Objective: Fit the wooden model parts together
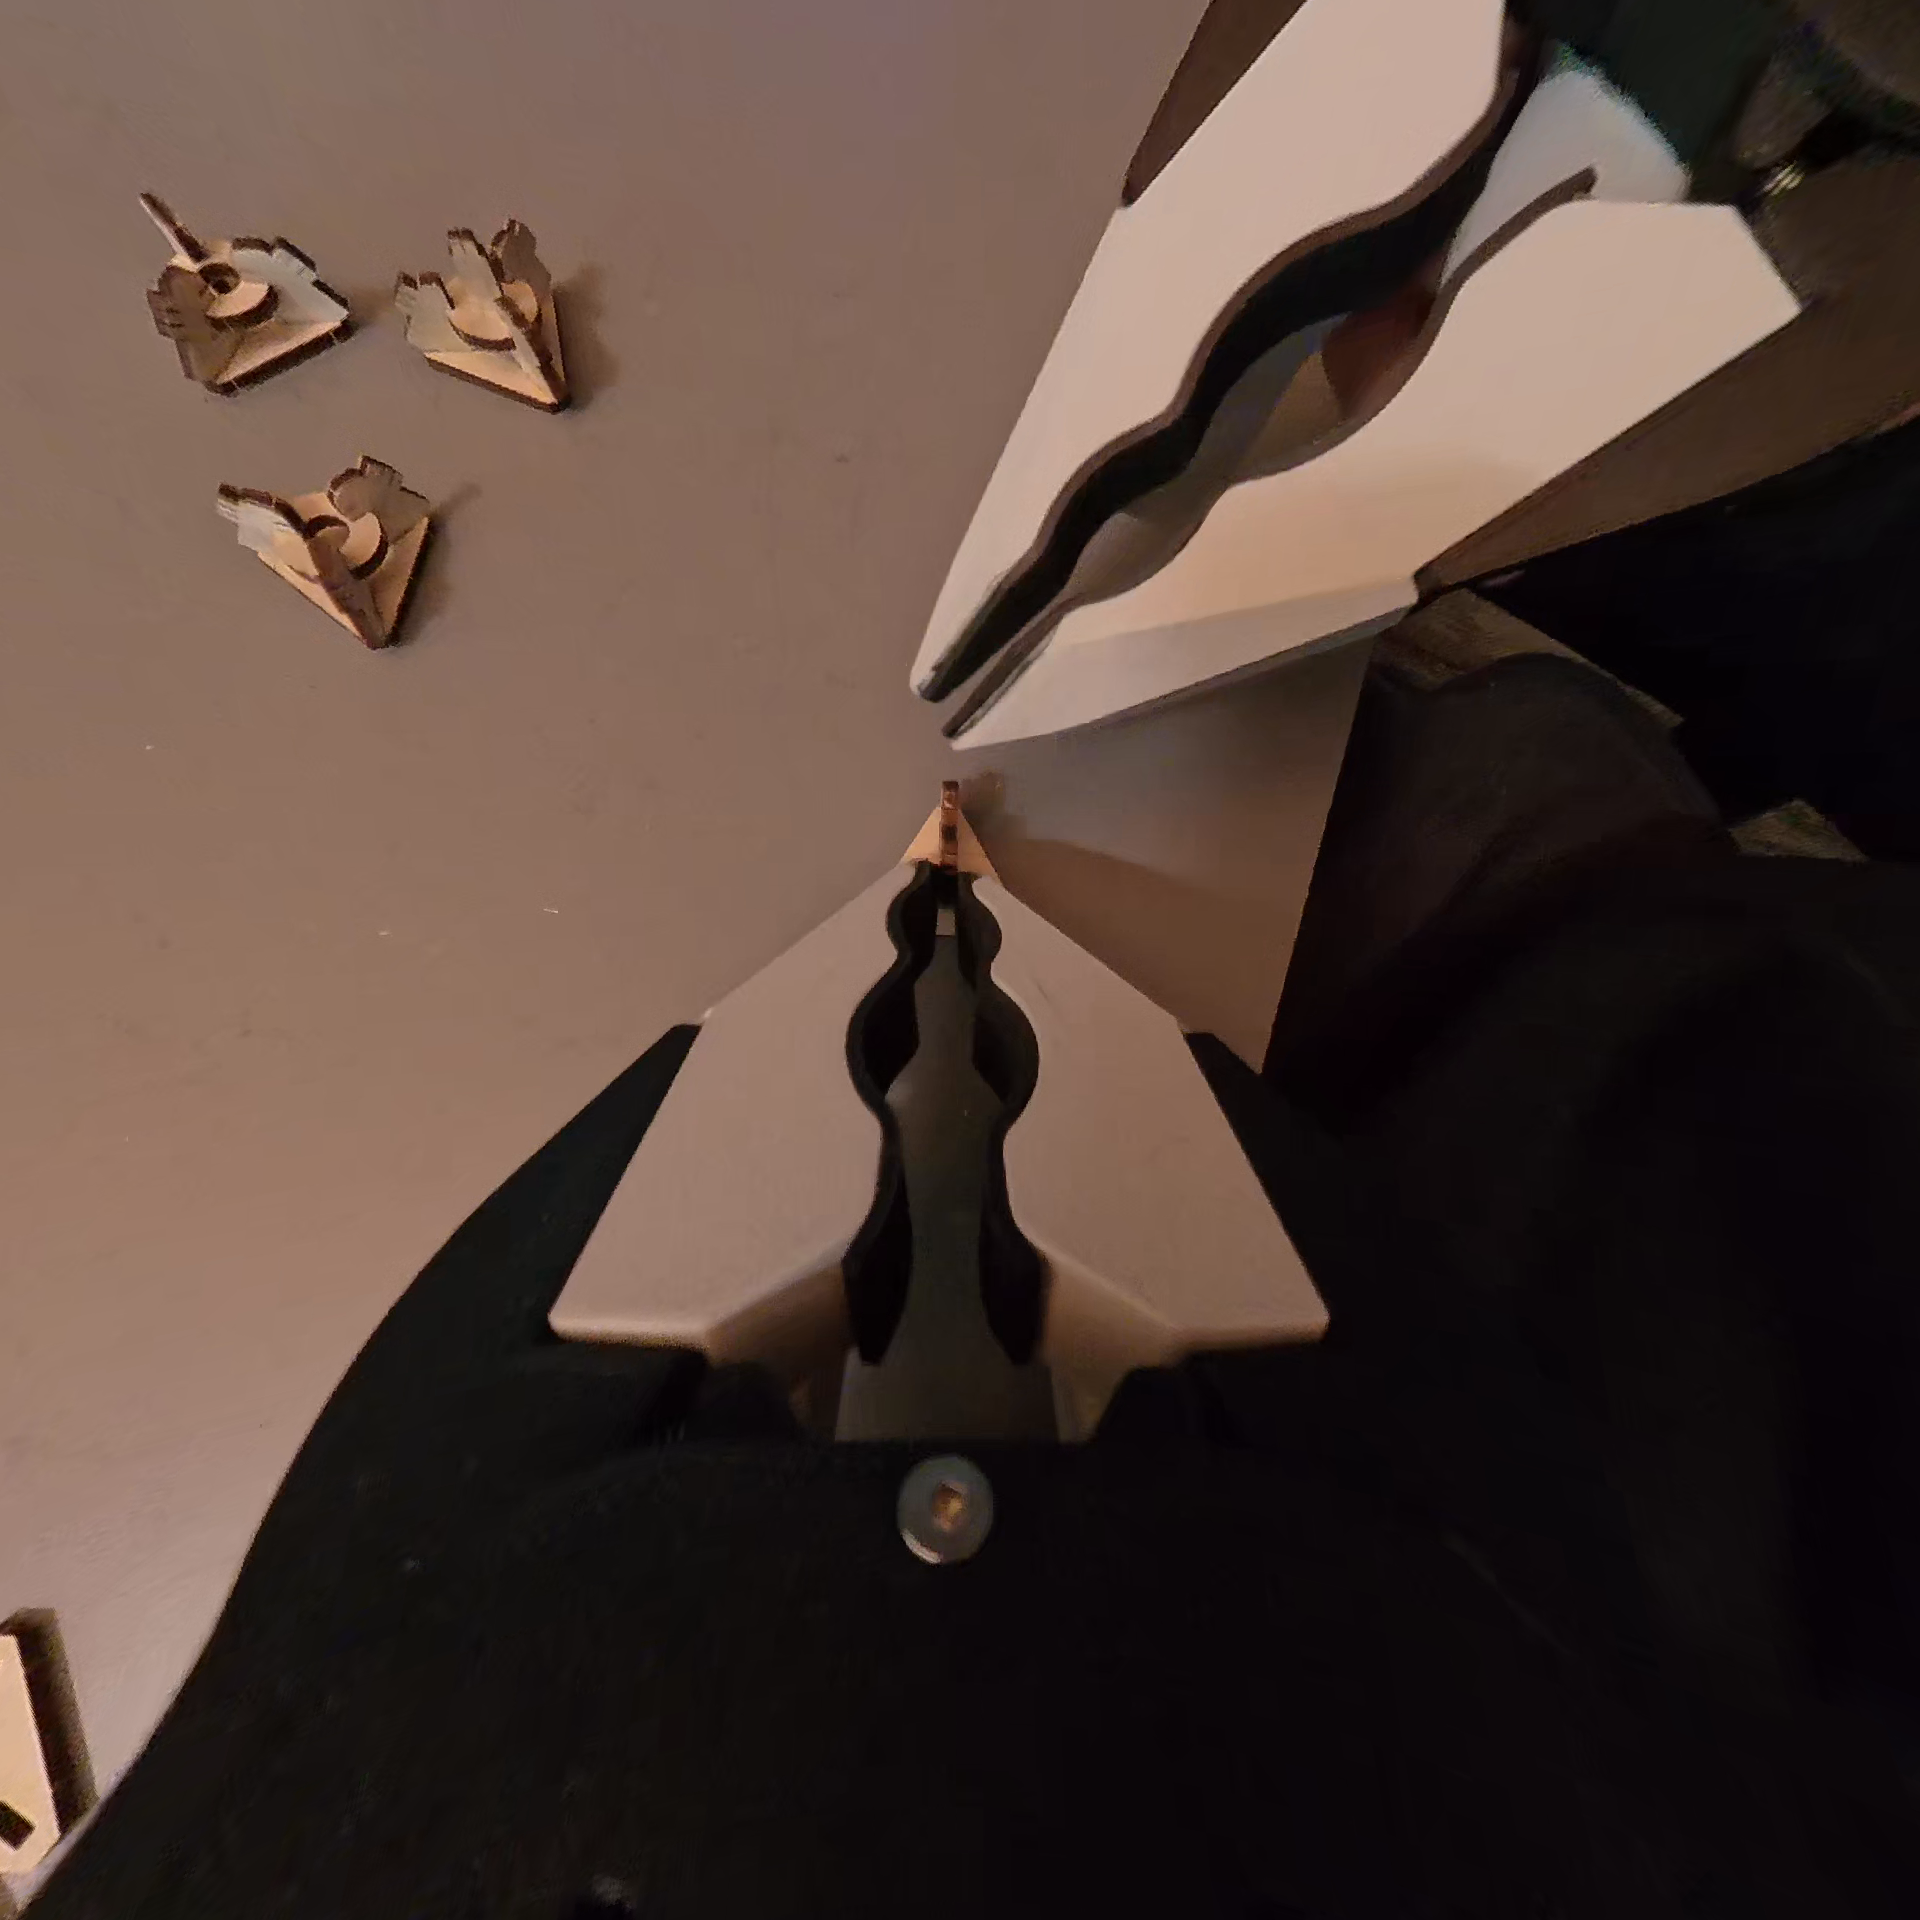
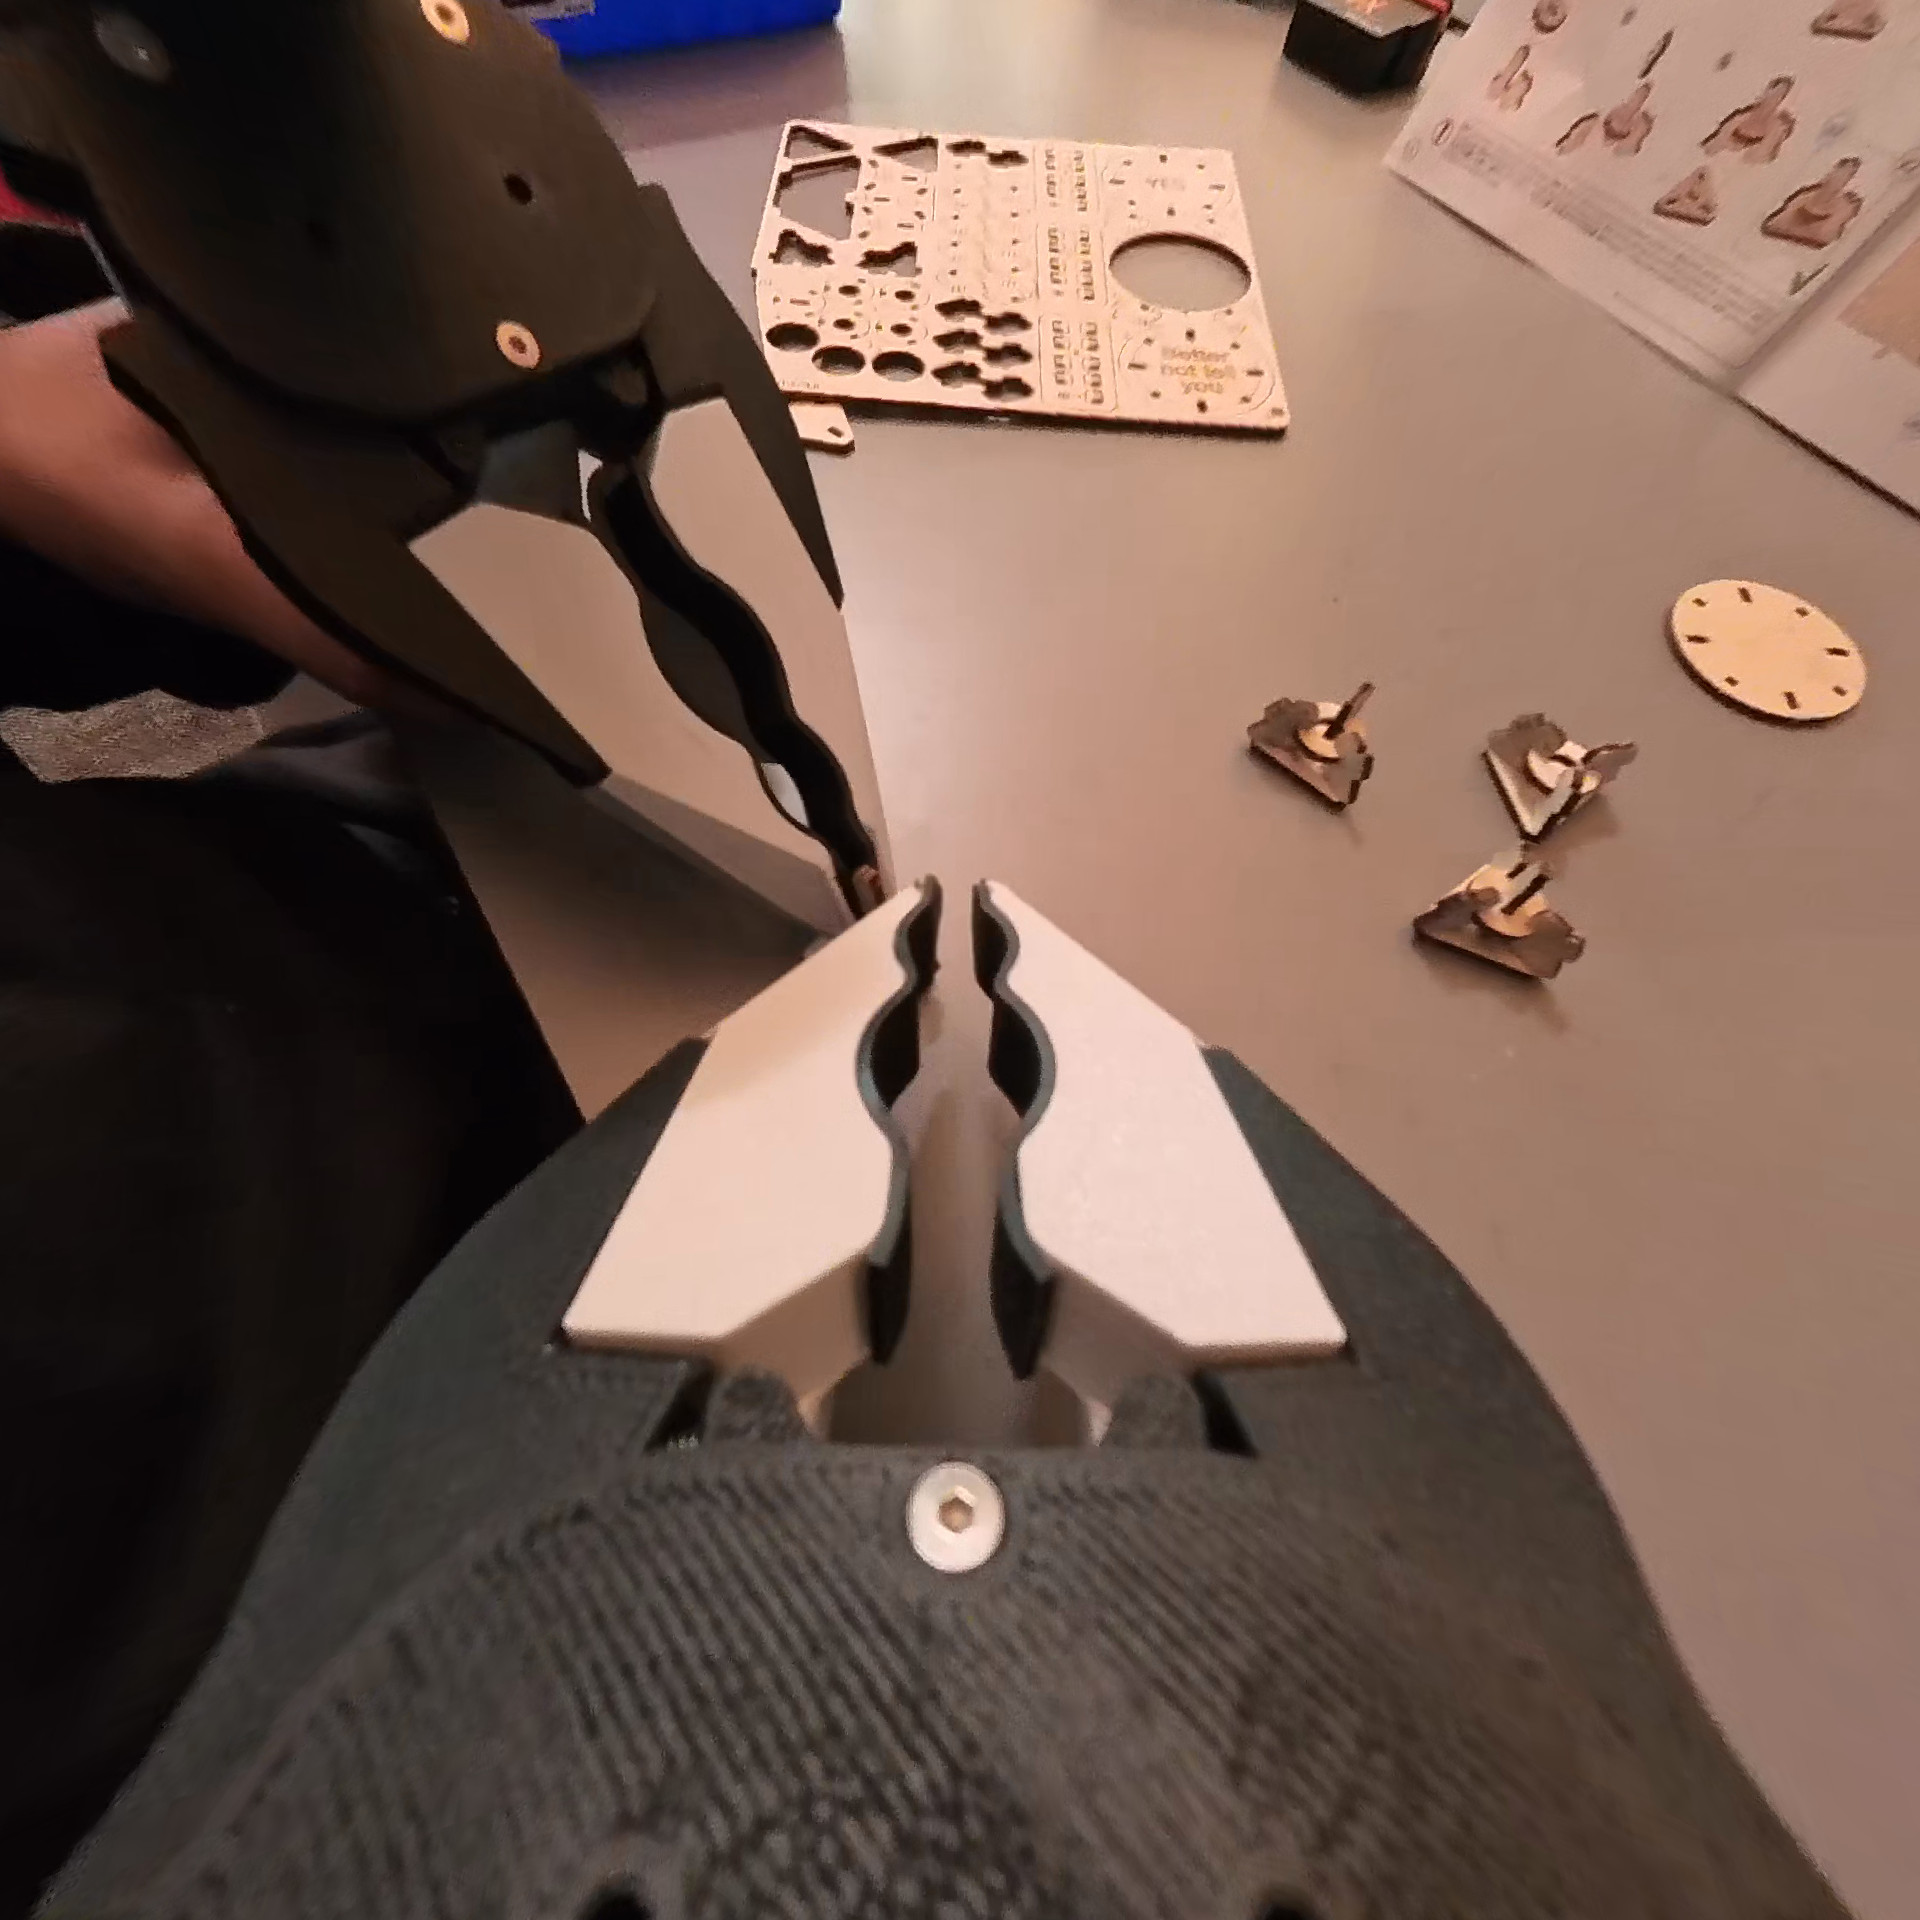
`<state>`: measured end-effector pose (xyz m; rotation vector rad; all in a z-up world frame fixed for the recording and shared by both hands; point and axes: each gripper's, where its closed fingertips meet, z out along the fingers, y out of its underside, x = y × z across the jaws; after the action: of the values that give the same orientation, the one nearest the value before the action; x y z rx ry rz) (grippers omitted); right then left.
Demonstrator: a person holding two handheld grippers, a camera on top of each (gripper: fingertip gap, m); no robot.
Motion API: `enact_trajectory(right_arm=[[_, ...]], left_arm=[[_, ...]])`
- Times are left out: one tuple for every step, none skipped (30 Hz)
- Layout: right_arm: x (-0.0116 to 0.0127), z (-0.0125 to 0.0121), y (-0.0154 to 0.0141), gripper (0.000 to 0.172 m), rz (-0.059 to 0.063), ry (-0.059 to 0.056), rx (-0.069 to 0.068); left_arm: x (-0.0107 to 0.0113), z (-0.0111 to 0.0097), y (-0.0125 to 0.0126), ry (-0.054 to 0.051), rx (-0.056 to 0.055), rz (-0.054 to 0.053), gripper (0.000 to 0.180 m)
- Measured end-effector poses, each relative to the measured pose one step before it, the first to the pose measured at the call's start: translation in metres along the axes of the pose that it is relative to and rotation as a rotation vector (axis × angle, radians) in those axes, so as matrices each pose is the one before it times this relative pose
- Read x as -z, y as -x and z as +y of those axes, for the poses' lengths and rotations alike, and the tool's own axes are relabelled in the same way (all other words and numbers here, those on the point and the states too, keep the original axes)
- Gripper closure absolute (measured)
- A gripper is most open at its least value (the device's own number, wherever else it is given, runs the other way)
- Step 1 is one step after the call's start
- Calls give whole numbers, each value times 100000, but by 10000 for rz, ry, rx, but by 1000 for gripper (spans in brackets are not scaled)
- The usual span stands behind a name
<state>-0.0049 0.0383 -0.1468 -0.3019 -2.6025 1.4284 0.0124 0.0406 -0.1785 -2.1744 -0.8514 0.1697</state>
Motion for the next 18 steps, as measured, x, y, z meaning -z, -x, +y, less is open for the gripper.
enact_trajectory(right_arm=[[81,-125,184,169,-30,-27,57],[97,-226,178,172,-8,-89,92],[137,-415,120,172,45,-204,104],[160,-491,128,172,28,-264,82],[90,-399,232,172,-60,-212,24],[-40,-116,291,172,-149,-65,-43],[-219,355,216,172,-137,193,-85],[-402,917,-39,172,-13,502,-67],[-467,1158,-294,172,153,636,13],[-265,468,-203,172,149,221,88],[81,-340,90,172,-19,-241,36],[174,-382,105,172,-61,-203,-76],[228,-479,-13,172,-12,-240,-99],[257,-532,-142,172,53,-294,-84],[188,-398,-182,172,63,-249,-87],[21,-23,-142,172,17,-54,-96],[-202,505,-101,172,-23,235,-73],[-386,950,-76,172,-23,487,-30]], left_arm=[[4,5,5,23,-9,-44,178],[0,-1,2,22,-7,-38,178],[-3,3,-3,21,13,-23,178],[5,3,6,22,32,-9,178],[1,8,0,17,31,1,178],[-6,-5,-3,8,26,5,178],[0,-1,4,7,23,7,178],[8,8,0,11,33,9,178],[-2,3,1,14,26,3,178],[5,1,29,17,13,-22,178],[8,6,-4,21,7,4,178],[5,8,-9,25,8,3,178],[4,8,0,29,8,2,178],[-3,2,-4,32,9,5,178],[6,-3,4,42,24,12,178],[1,9,-4,50,36,18,178],[-3,3,2,54,45,19,178],[2,-4,-7,53,47,13,178]])
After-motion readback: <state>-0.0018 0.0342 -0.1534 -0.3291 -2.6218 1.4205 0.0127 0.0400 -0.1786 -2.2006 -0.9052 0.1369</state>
